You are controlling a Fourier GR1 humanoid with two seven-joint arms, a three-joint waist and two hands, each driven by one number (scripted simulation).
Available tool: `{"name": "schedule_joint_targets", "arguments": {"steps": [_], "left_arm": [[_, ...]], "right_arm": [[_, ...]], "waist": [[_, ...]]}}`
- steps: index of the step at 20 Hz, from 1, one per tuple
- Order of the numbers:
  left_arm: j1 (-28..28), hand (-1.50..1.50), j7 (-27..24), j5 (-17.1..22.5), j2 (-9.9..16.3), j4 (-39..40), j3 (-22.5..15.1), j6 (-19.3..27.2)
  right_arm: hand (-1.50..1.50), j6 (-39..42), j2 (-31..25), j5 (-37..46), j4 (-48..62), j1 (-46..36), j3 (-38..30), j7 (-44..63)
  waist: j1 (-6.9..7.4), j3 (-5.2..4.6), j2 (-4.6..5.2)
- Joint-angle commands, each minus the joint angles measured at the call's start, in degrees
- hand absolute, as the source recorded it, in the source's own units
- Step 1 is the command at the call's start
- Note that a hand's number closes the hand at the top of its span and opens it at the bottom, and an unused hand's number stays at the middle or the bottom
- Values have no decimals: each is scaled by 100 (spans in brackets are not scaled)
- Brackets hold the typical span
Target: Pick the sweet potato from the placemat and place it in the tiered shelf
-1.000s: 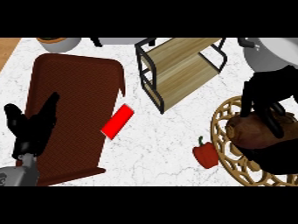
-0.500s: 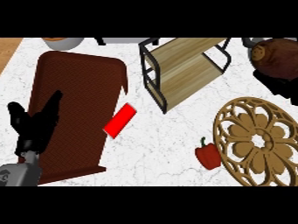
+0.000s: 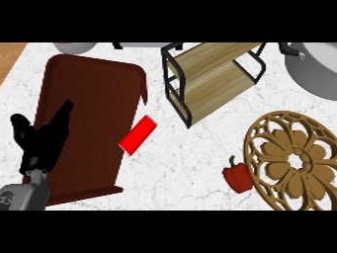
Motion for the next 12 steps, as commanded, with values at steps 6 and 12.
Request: {"name": "schedule_joint_targets", "arguments": {"steps": [6, 12], "left_arm": [[276, 0, -14, -76, -177, 536, -64, -51], [303, 0, 97, -115, -238, 404, -99, -2]], "right_arm": [[150, -261, -127, 888, 1363, -313, 560, -1429], [150, -1152, 156, 1574, 2453, -491, 830, -2328]], "waist": [[-33, -49, 49], [69, -47, 81]]}}
